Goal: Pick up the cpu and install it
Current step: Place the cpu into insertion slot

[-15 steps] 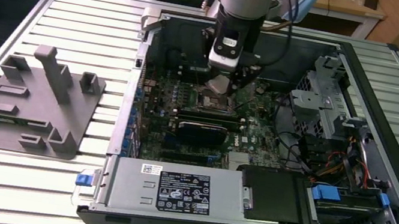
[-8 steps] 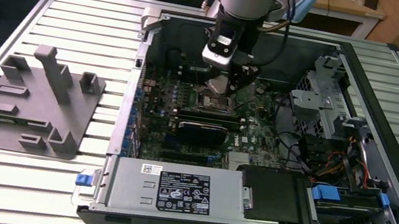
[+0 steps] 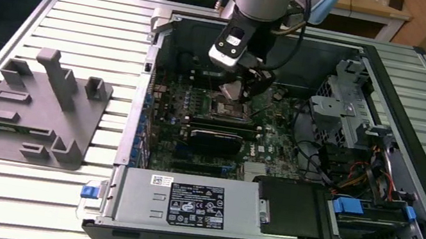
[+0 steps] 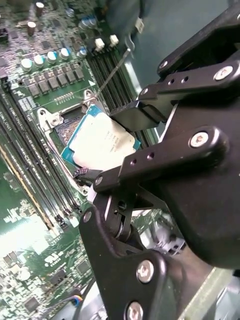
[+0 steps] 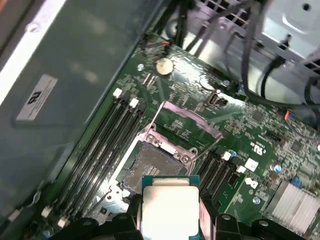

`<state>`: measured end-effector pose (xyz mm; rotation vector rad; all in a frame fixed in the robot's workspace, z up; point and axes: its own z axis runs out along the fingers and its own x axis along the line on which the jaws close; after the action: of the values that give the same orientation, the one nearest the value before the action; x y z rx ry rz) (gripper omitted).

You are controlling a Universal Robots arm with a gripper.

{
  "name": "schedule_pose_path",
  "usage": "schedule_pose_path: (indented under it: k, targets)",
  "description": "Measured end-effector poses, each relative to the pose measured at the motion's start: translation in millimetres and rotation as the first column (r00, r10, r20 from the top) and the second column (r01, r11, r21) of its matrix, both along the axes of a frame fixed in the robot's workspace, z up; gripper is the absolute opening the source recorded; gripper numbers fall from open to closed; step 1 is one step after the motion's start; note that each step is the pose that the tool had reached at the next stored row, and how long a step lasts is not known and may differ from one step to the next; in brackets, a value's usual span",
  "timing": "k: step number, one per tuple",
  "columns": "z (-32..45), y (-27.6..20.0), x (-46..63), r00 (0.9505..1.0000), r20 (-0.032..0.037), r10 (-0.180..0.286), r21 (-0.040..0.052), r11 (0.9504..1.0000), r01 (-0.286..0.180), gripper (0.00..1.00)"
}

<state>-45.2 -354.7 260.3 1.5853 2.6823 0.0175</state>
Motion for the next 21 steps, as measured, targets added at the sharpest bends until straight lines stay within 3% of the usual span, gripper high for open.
schedule_pose_path:
  k: [4, 8, 13, 18, 21]
  targets:
    - [-0.7, 0.0, 0.0, 0.9973, 0.0000, -0.073, -0.0001, 0.9973, 0.073, 0.54]
    - [-1.5, 0.0, 0.0, 0.9894, 0.0000, -0.146, -0.0001, 0.9894, 0.146, 0.54]
    - [-3.6, 0.0, 0.0, 0.9719, 0.0000, -0.235, -0.0001, 0.9719, 0.235, 0.54]
    - [-6.5, 0.0, 0.0, 0.9471, 0.0000, -0.321, -0.0001, 0.9471, 0.321, 0.54]
    - [-6.5, 0.0, 0.0, 0.9447, -0.0001, -0.328, -0.0002, 0.9447, 0.328, 0.54]
